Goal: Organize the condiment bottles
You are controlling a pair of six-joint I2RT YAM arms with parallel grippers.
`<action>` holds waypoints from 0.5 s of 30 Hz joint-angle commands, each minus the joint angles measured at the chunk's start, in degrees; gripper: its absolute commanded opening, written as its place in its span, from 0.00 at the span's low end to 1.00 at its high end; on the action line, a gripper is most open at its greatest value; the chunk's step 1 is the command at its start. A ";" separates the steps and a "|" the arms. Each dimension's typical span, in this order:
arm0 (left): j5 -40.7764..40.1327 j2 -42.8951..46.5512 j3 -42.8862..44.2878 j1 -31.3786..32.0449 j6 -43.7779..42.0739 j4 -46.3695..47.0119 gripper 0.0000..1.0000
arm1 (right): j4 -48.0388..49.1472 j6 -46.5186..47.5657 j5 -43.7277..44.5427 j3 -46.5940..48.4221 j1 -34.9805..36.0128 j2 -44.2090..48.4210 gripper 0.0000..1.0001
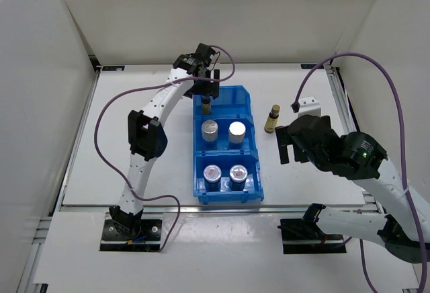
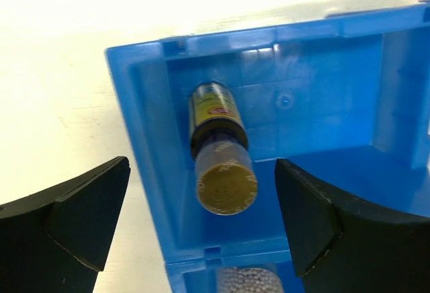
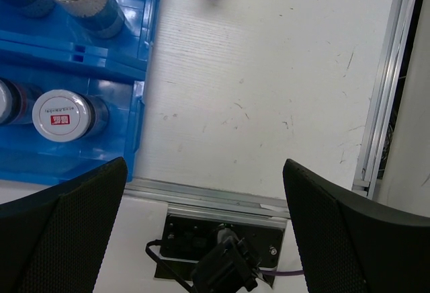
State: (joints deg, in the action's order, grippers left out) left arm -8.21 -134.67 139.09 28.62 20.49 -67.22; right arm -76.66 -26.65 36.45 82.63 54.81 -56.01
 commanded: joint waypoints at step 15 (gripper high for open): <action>-23.23 53.06 -39.29 1.17 0.33 3.75 1.00 | 18.65 10.22 -25.95 9.21 -27.63 -25.69 0.88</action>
State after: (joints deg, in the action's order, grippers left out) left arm -23.09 -90.06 110.00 29.04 19.64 -64.64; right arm -64.14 -19.18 20.10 87.57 31.55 -77.84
